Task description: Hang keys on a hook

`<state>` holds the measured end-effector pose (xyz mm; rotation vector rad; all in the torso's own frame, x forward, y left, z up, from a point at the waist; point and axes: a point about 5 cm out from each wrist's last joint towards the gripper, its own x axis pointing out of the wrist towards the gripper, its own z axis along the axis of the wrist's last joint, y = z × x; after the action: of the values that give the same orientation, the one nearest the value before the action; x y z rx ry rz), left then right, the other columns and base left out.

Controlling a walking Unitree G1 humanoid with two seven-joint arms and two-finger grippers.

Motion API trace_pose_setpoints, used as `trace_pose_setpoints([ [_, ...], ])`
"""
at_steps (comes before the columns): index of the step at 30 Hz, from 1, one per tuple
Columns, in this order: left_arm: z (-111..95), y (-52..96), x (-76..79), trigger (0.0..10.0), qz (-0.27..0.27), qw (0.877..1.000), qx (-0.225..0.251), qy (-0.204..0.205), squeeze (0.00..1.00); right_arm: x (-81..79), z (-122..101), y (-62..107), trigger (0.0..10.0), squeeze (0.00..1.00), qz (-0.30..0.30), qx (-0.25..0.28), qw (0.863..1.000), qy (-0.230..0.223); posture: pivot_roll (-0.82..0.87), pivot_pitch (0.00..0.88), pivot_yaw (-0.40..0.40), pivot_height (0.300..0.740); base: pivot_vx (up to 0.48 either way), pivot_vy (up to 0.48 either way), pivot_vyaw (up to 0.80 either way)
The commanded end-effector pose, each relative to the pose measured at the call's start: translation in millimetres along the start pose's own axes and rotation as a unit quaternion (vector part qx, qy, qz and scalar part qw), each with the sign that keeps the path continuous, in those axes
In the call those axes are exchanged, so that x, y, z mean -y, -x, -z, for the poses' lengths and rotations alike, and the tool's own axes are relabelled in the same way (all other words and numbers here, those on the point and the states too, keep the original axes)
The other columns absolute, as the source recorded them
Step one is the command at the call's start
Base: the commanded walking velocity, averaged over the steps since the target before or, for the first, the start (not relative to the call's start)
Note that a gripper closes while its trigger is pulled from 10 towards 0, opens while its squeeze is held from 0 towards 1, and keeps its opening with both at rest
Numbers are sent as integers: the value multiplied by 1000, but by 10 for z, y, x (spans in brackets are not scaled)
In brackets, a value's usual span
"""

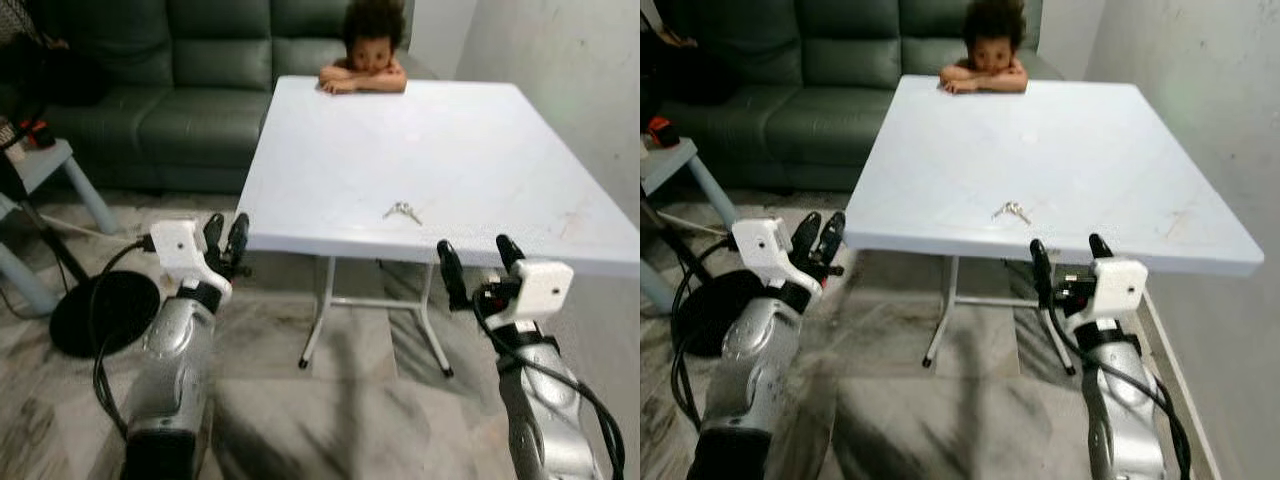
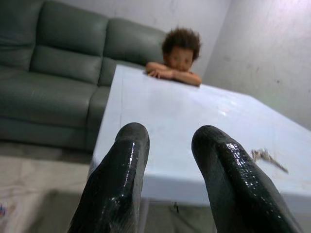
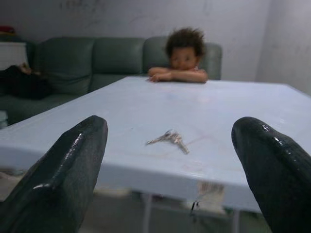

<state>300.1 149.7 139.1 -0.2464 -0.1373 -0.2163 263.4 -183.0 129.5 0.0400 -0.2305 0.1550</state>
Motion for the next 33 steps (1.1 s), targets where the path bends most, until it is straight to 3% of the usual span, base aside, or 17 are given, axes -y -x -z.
trace_pose_setpoints([
  [1, -51, 1, 38, 10000, 7, 1000, 5, 1, 0, -28, -48, -6, 10000, 0, -6, 3, 1000, -4, 57, 0, -18, 740, 0, 0, 0],
  [10, -14, 42, -37, 10000, -12, 999, -47, -21, 0, -35, -89, -32, 10000, 0, -10, -10, 1000, 3, 65, 0, -18, 740, 0, 0, 0],
  [26, -39, 84, 15, 10000, 1, 998, -55, -32, 0, -47, -117, -67, 10000, 0, -21, -15, 1000, 6, 82, 0, -32, 740, 0, 0, 0],
  [33, -47, 80, 35, 10000, 4, 998, -55, -28, 0, -56, -108, -58, 10000, 0, -26, -18, 999, 6, 81, 0, -31, 740, 260, 0, 0],
])
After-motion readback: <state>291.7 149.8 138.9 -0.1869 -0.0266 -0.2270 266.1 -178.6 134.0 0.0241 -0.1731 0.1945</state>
